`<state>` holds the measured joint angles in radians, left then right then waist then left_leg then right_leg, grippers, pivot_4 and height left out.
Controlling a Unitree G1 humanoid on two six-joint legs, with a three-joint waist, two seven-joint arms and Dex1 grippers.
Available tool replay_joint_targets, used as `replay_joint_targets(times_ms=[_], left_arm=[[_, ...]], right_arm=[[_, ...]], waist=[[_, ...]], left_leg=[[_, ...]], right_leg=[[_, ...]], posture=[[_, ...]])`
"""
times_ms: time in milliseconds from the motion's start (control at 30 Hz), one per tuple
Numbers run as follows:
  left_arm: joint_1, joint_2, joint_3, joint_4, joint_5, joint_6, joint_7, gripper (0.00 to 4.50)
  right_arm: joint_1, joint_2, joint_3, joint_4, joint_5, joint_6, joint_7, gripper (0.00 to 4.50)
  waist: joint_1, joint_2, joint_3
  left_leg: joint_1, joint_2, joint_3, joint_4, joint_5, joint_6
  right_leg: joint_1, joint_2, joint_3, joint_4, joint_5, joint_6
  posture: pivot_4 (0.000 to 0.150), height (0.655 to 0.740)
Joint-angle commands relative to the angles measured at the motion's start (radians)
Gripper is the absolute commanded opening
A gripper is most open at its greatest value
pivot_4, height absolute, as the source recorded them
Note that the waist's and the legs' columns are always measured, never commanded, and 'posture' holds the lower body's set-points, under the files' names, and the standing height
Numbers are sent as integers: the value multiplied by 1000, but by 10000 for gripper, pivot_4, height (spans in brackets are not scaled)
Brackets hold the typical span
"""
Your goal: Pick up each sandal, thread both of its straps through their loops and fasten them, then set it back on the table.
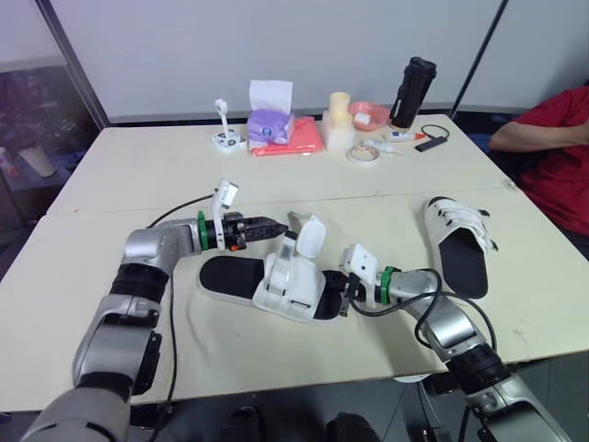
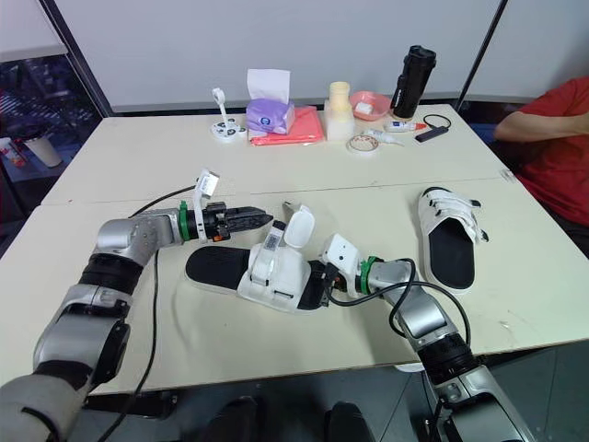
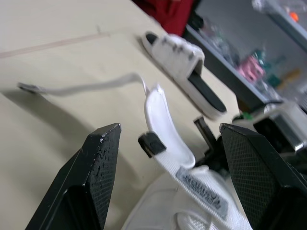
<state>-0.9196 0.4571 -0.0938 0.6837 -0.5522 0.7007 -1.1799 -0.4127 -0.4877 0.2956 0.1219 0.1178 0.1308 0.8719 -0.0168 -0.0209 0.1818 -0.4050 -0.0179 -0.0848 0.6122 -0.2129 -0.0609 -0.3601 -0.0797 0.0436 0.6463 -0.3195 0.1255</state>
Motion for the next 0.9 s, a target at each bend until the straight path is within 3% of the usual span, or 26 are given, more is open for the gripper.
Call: replay_joint_targets(times_ms=[33, 267, 300, 367, 533, 733, 900], left_arm=[[-62, -23, -28, 107, 72, -52, -90, 33987], [-140, -91, 2, 272, 146, -119, -136, 33987], [-152, -101, 19, 292, 144, -124, -129, 31767], [-168, -113, 47, 314, 140, -128, -128, 25025], [-169, -118, 81, 296, 145, -109, -150, 518], [-96, -78, 109, 6, 46, 89, -219, 518], [25, -42, 175, -350, -114, 308, -157, 518]], right_arm=[[54, -17, 31, 78, -70, 54, -16, 0], [61, -13, 27, 69, -71, 59, -26, 0], [62, -12, 27, 69, -71, 59, -28, 0], [62, -12, 27, 69, -71, 59, -30, 0], [62, -10, 28, 70, -71, 58, -33, 0], [63, -8, 29, 72, -71, 55, -33, 0], [66, -9, 33, 79, -74, 49, -32, 0]], waist=[[0, 0, 0], [1, -1, 0], [1, -1, 0], [0, -1, 0], [-1, -1, 0], [-4, -1, 0], [-4, 0, 0]], left_leg=[[0, 0, 0, 0, 0, 0], [0, 0, 0, 1, 0, 0], [0, 0, 0, 1, 0, 0], [0, 0, 0, 1, 0, 0], [0, 0, -1, 1, 0, 0], [0, 0, -1, 1, 0, 0], [0, 0, -1, 1, 0, 0]], right_leg=[[0, 0, 0, 0, 0, 0], [0, 0, 0, 1, 0, 1], [0, 0, 0, 1, 0, 1], [0, 0, 0, 1, 0, 1], [0, 0, 0, 2, -1, 2], [0, 0, 0, 2, -1, 2], [0, 0, 0, 2, -1, 2]], posture=[[1500, 7400], [1500, 7400], [1500, 7400], [1500, 7400], [1500, 7400], [1500, 7400], [1500, 7400]])
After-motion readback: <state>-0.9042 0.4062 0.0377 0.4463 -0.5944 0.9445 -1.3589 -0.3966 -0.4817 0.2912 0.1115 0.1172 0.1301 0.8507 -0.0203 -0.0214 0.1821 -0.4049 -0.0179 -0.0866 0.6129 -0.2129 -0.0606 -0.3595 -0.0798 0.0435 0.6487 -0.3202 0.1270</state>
